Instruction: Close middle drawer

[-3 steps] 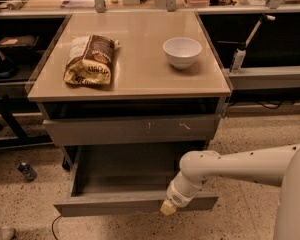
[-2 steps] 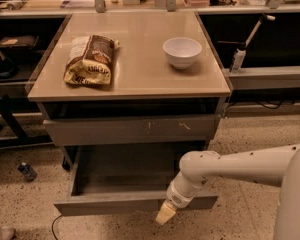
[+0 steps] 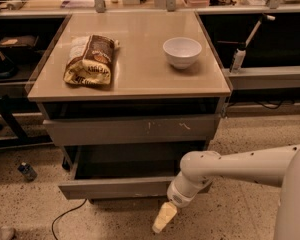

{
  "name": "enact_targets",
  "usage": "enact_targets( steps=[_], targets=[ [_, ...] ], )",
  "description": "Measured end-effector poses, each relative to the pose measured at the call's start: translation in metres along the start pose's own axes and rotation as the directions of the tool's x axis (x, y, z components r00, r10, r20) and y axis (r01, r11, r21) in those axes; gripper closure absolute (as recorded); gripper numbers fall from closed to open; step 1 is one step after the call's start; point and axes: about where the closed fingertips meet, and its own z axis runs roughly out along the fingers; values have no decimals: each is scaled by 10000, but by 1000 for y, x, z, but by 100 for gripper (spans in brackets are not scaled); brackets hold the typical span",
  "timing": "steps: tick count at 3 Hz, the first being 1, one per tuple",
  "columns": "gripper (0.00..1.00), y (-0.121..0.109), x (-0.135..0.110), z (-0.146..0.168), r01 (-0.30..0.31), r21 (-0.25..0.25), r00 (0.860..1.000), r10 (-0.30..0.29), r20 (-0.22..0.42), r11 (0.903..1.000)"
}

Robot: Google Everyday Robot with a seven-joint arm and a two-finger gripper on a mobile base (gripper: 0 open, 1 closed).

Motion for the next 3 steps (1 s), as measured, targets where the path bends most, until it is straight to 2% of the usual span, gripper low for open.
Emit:
enact_targets(
  steps=[1, 3],
  targets=[
    [19, 0, 0, 0, 0, 0, 10000, 0, 0, 10000],
    [66, 0, 0, 0, 1, 0, 10000, -1, -1, 10000]
  ],
)
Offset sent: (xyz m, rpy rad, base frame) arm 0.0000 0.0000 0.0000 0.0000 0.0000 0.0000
